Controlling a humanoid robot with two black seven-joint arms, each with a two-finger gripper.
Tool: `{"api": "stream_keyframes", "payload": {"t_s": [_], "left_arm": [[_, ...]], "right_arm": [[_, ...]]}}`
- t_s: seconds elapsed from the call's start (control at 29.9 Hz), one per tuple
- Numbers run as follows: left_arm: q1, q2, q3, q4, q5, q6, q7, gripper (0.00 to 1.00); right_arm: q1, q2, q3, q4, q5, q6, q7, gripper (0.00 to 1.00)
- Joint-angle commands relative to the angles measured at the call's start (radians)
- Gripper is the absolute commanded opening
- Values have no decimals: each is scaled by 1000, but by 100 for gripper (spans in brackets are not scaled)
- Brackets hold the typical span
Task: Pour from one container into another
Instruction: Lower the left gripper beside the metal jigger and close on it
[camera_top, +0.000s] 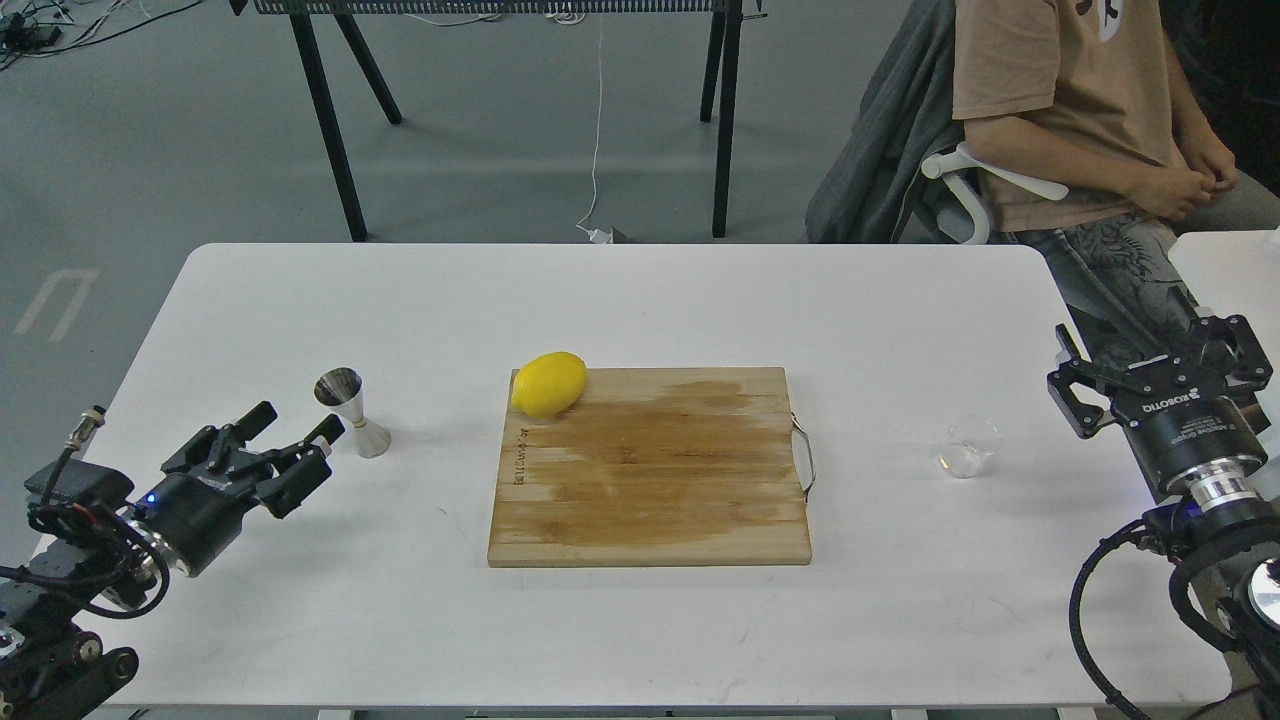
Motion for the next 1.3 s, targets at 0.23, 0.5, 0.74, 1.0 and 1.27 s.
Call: {"api": "stream_keyframes", "payload": {"t_s": [0.23,0.5,0.74,1.0,1.27], "left_arm": [[-35,-110,48,138,1,0,0,98],[-104,-159,88,210,-1,0,0,98],[-150,-218,106,282,-2,0,0,98],[-205,-264,148,380,-10,0,0,93],[-248,-327,149,506,-8,0,0,83]], "right_arm": [[0,0,3,0,0,0,0,99],[0,0,3,0,2,0,0,99],[0,-8,3,0,2,0,0,99],[-5,-15,3,2,2,0,0,99],[-11,-15,5,6,2,0,0,99]]}}
